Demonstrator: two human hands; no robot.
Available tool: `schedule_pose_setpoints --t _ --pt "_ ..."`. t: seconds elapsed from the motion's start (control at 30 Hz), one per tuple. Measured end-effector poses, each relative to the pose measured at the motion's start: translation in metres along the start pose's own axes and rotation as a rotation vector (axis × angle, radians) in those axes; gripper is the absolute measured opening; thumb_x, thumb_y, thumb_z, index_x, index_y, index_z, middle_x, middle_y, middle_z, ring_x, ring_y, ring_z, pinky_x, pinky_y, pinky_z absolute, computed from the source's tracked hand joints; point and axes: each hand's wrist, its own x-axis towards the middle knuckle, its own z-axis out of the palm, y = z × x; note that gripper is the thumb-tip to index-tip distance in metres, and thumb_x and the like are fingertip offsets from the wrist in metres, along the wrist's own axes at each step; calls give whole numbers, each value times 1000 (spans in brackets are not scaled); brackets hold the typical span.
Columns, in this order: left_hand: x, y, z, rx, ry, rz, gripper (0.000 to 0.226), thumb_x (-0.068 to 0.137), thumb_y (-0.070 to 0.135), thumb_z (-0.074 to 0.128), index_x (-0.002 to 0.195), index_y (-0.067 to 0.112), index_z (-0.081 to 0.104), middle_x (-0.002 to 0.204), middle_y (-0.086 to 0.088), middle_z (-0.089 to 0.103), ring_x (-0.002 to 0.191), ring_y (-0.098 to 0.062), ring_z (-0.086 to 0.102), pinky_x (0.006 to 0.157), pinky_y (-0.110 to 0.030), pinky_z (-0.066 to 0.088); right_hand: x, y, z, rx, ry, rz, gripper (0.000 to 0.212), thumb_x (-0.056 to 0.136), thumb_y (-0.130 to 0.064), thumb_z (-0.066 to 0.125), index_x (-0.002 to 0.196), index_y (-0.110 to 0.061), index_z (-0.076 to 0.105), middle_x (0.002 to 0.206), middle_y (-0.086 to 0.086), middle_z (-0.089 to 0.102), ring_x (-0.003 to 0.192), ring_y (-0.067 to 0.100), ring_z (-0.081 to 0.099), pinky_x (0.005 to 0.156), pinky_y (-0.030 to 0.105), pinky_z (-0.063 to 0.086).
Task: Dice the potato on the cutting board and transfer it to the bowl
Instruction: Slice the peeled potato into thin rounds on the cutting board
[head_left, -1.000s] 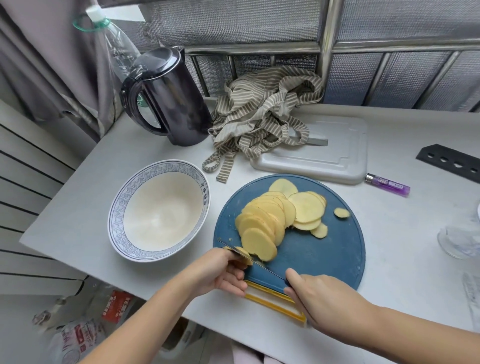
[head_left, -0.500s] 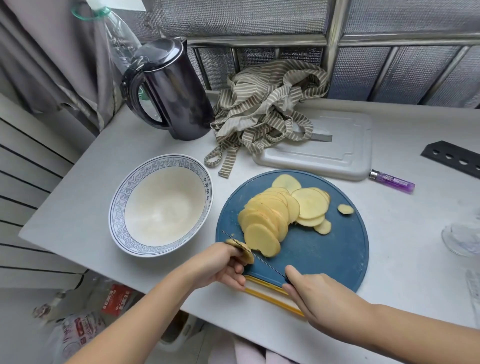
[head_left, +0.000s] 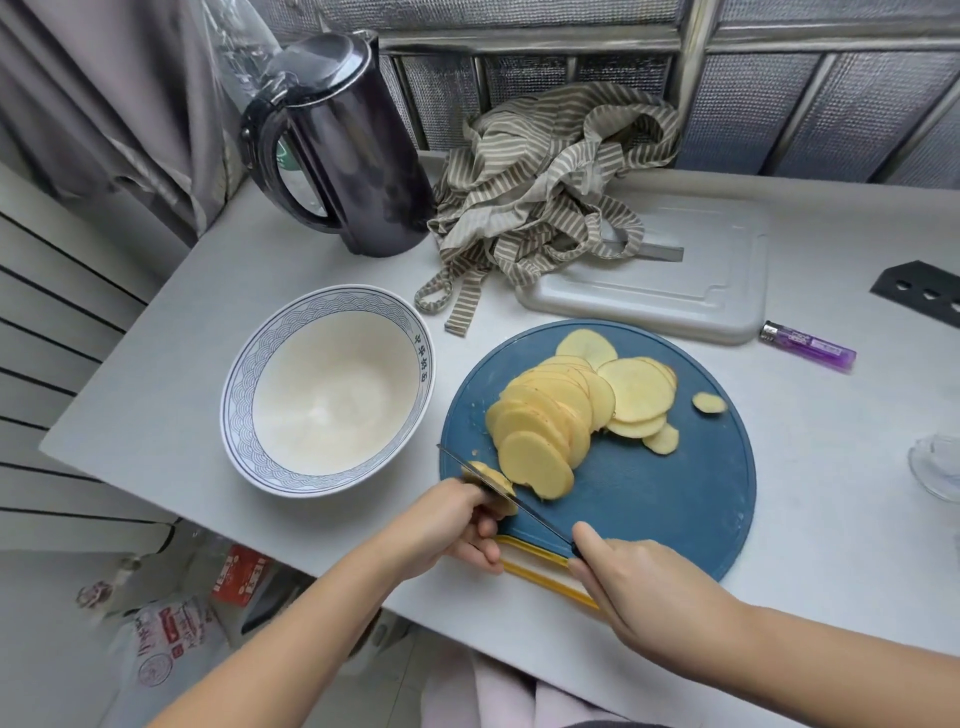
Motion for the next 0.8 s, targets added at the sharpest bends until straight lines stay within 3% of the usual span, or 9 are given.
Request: schedule_pose_setpoints --t 0.13,0.27,0.8 --pt "2 8 2 27 -10 -7 19 99 8 40 93 -4 53 50 -3 44 42 -19 54 55 -37 59 -2 0 -6 85 34 5 24 103 -42 18 93 -21 23 73 -1 45 66 27 42 67 39 37" --pt "4 11 1 53 -15 -13 20 99 8 39 93 -4 54 51 -3 44 43 -19 55 53 -37 59 -1 0 -5 144 50 -1 24 104 -40 21 91 -20 25 64 -5 37 63 24 39 64 36 33" --pt "7 13 -3 119 -80 3 24 98 11 40 79 2 52 55 -4 43 46 -19 54 63 -40 60 30 5 -2 230 90 -18 24 104 -36 27 88 -18 28 61 -3 38 58 23 38 59 34 27"
